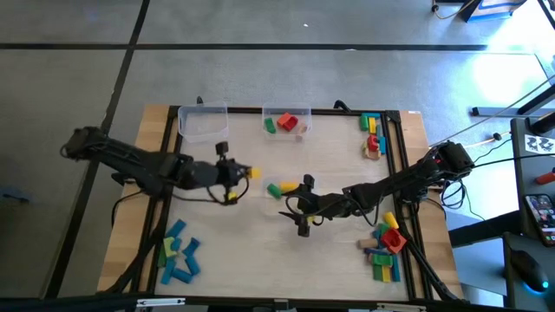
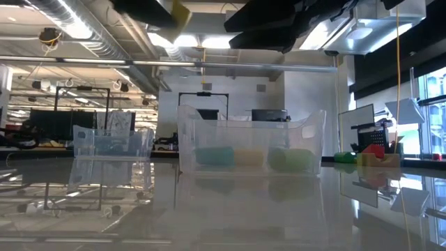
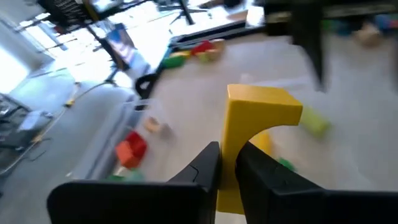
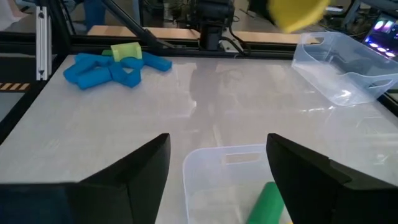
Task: Sort blocks by size
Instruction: Put the yellow arch block into the top right transparent bin
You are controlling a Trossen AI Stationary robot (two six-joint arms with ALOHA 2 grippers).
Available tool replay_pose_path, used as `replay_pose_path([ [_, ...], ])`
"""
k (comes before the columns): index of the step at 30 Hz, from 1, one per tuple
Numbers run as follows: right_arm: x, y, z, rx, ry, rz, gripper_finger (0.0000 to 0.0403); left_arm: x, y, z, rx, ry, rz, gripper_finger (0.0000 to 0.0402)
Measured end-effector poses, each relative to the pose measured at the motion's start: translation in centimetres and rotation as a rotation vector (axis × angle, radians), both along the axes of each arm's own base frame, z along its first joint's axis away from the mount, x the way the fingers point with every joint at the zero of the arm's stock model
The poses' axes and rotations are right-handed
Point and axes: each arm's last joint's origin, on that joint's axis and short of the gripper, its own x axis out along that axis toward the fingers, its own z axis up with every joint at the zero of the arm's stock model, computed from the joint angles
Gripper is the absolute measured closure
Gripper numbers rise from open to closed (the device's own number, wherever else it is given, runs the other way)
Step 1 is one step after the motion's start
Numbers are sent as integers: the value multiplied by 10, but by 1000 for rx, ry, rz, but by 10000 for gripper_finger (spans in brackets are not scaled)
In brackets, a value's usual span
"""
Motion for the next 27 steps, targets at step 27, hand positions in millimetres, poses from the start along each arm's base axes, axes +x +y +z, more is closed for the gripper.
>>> replay_pose_path([
  [27, -1, -1, -3, -13, 27, -5, 139, 66, 157, -58, 54, -4, 302, 362],
])
